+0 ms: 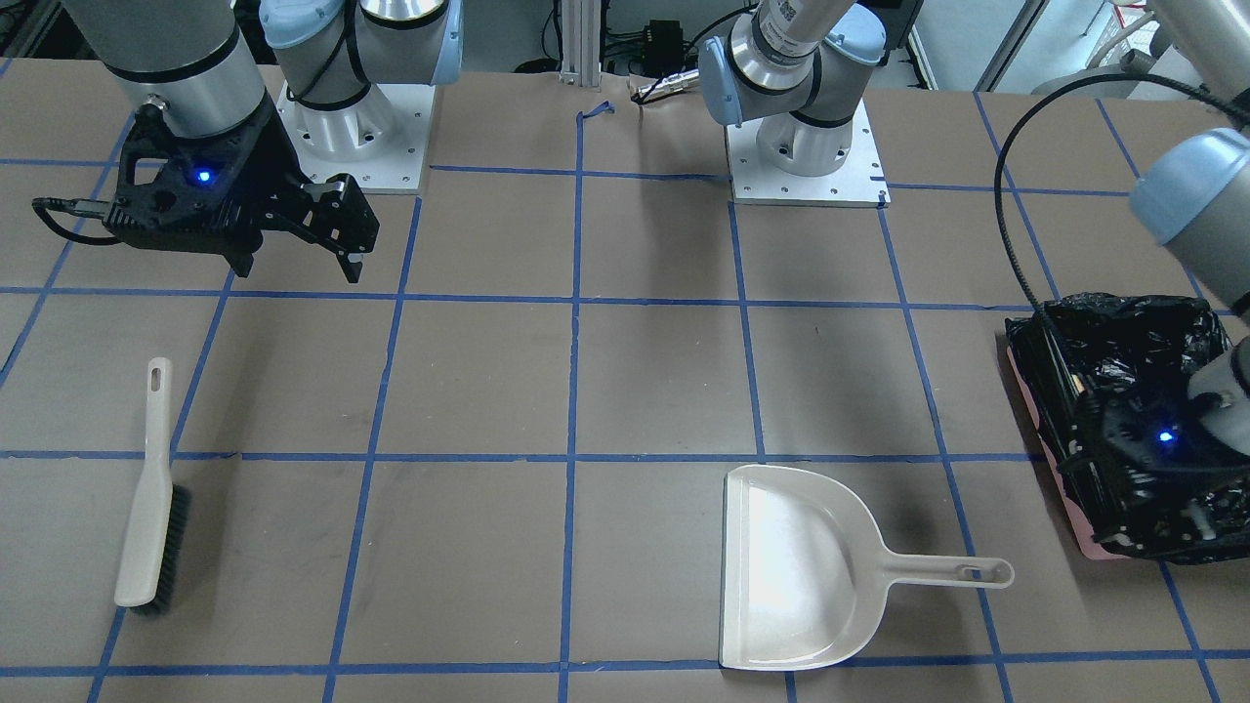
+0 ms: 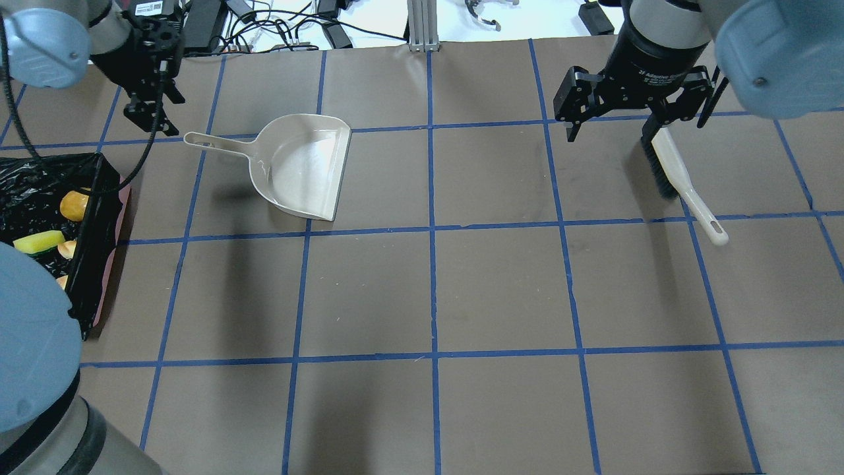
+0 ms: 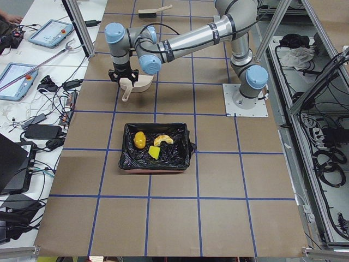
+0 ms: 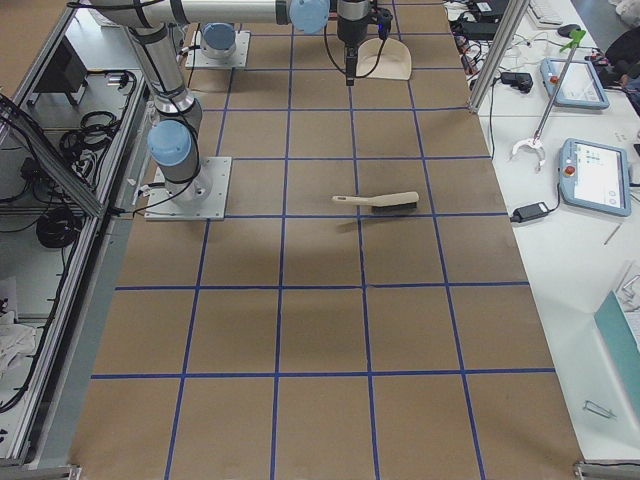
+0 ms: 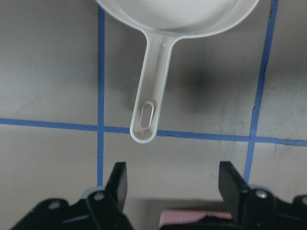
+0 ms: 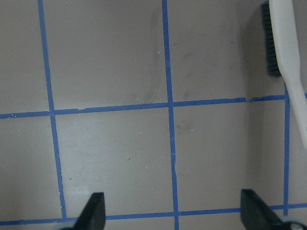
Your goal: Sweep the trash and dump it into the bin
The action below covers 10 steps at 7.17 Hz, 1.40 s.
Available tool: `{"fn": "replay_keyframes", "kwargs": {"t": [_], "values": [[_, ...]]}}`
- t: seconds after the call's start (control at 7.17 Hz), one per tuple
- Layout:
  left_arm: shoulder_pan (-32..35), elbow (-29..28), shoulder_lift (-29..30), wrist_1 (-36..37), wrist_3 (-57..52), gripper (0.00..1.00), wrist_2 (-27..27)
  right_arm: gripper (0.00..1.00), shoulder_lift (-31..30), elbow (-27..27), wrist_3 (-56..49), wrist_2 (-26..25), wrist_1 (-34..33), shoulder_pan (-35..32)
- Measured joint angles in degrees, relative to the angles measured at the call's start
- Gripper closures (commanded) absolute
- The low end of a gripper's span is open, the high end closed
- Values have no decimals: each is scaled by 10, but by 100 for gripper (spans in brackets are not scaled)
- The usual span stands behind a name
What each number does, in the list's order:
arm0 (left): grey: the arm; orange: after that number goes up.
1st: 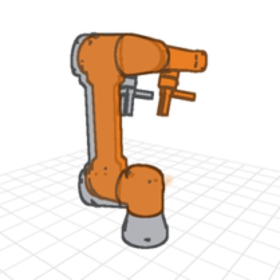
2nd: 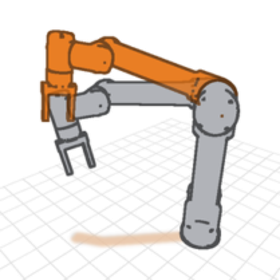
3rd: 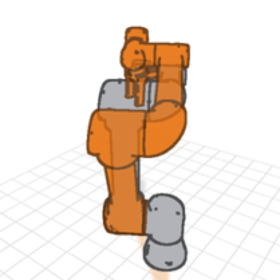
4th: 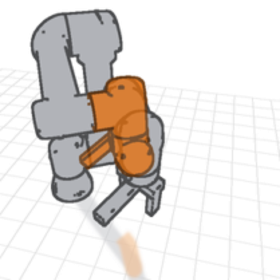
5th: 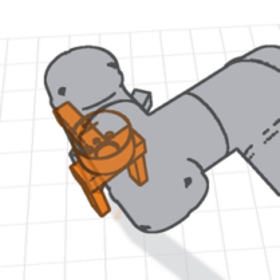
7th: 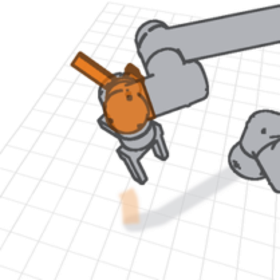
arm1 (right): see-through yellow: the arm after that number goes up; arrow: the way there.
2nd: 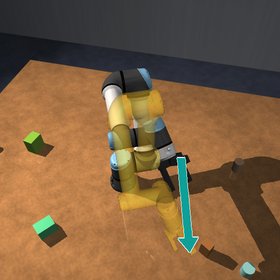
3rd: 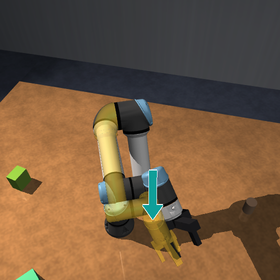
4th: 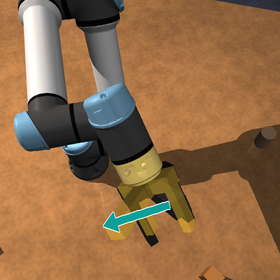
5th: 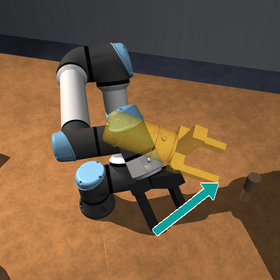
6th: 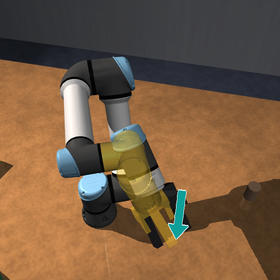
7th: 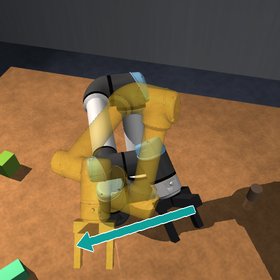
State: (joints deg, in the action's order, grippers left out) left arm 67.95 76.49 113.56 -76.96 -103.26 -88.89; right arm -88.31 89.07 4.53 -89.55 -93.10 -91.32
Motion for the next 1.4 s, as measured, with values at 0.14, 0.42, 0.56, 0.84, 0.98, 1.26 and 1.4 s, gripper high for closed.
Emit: {"fn": "replay_keyframes", "kwargs": {"t": [0.14,0.42,0.56,0.84,0.98,1.26,1.4], "values": [[-37,1,-12,-7,-3,20,1,0,0,0,0,0,0,0],[-111,3,-27,-13,1,20,18,0,1,0,-1,-1,2,0],[-125,3,-31,-14,15,20,31,0,0,0,-2,-1,3,0],[-114,3,-45,-14,98,20,66,0,0,0,-1,-1,5,0],[-88,2,-56,-14,167,20,75,0,0,0,0,0,6,0],[-24,2,-85,-15,337,19,78,0,0,1,0,0,7,0],[2,4,-93,-15,414,14,77,0,0,1,-1,0,8,0]]}}
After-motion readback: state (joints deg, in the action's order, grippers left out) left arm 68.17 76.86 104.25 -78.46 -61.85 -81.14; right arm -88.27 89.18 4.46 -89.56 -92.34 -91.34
